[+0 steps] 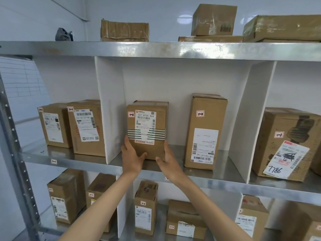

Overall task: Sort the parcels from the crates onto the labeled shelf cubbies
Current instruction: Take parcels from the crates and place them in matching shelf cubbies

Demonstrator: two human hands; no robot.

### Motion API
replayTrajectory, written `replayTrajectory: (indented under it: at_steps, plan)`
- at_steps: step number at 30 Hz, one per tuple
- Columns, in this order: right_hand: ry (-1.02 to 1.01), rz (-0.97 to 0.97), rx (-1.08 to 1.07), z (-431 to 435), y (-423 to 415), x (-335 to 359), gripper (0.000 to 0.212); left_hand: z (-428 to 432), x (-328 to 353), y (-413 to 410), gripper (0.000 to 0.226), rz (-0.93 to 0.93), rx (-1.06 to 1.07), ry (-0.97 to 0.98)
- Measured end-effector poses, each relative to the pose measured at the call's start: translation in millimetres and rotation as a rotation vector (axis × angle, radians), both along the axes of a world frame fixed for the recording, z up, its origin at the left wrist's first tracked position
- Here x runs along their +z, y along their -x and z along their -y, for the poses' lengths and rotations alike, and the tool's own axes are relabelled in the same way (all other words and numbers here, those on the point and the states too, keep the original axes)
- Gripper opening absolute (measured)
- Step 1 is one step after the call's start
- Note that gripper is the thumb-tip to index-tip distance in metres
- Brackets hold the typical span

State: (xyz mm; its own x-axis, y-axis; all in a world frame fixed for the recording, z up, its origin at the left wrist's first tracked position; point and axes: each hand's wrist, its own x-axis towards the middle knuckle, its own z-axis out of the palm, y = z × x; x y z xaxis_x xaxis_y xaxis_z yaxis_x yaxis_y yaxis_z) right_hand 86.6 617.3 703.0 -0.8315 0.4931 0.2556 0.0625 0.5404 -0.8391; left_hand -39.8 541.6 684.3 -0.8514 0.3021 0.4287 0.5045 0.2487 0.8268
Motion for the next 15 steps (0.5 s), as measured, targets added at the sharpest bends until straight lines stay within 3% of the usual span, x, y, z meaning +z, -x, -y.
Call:
replayTrajectory:
  at_steps: [6, 15]
  plan:
    - [-0.195, -0.206, -0.022, 15, -34, 17, 0.064, 11, 24, -37, 0.057, -0.293, 0.174, -0.178]
    - [-0.399, -0.533, -0.130, -8, -137, 46, 0.041, -16, 77, -162, 0.029, -0.508, -0.011, -0.437]
